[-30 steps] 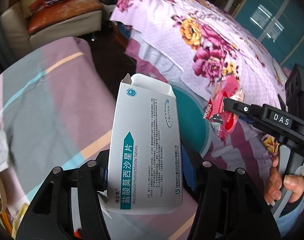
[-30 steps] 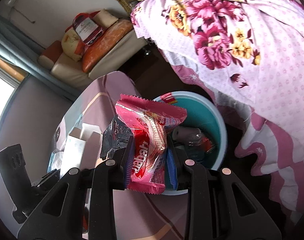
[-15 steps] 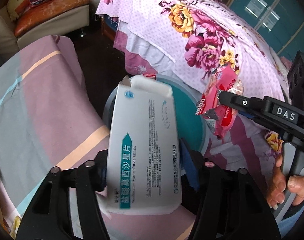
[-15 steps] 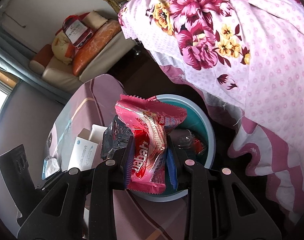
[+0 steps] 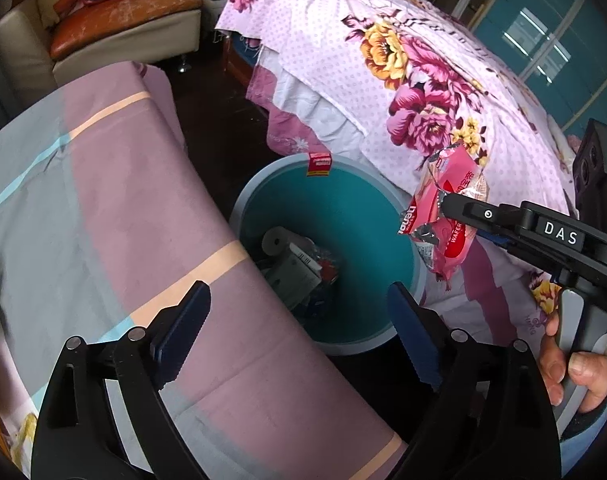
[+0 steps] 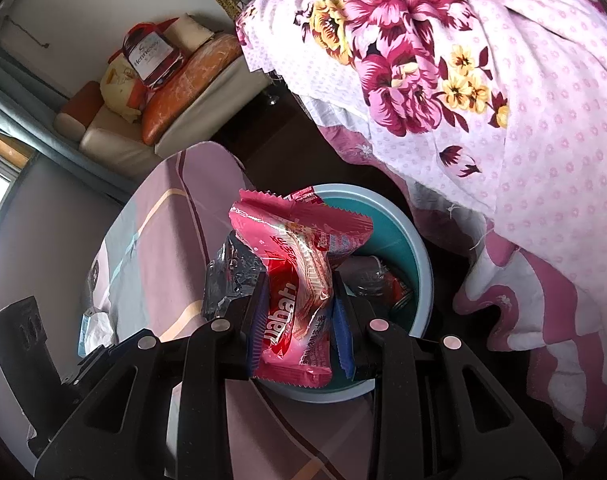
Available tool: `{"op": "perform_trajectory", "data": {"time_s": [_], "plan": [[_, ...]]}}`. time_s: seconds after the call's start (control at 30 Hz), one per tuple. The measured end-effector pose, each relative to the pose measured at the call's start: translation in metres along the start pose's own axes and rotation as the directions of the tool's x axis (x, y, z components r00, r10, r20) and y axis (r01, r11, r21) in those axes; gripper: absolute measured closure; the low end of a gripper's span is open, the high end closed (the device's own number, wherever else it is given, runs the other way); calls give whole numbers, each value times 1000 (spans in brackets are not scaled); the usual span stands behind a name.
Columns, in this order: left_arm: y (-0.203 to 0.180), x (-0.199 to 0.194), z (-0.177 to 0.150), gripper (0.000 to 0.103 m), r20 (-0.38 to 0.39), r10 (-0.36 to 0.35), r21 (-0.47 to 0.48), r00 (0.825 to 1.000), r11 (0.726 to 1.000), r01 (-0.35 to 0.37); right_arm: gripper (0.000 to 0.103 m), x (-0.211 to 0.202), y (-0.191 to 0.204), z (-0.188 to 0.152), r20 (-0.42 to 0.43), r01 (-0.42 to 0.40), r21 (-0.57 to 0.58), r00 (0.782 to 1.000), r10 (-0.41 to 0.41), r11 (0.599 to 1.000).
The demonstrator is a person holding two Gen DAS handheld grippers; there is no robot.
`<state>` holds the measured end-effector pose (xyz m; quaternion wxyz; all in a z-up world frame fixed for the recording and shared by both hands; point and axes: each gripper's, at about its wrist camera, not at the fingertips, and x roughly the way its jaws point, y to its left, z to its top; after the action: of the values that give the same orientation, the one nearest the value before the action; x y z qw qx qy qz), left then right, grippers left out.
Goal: Collect trash
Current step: 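Open the right tool to drop the pink wafer packets into the bin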
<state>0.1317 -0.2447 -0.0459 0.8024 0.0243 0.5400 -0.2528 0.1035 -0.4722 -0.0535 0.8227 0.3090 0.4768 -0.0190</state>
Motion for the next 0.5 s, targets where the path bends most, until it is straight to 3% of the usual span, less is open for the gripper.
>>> {"op": "perform_trajectory", "data": {"time_s": [0.23, 0.5], "plan": [[10, -7, -9, 13, 2, -11, -23, 1000, 1000, 11, 73, 5, 10, -4, -22, 31, -25, 999, -32, 999], [21, -19, -19, 13, 18, -25, -45, 1000, 999, 26, 59, 7, 26, -11, -31, 62, -62, 997, -64, 996]]}}
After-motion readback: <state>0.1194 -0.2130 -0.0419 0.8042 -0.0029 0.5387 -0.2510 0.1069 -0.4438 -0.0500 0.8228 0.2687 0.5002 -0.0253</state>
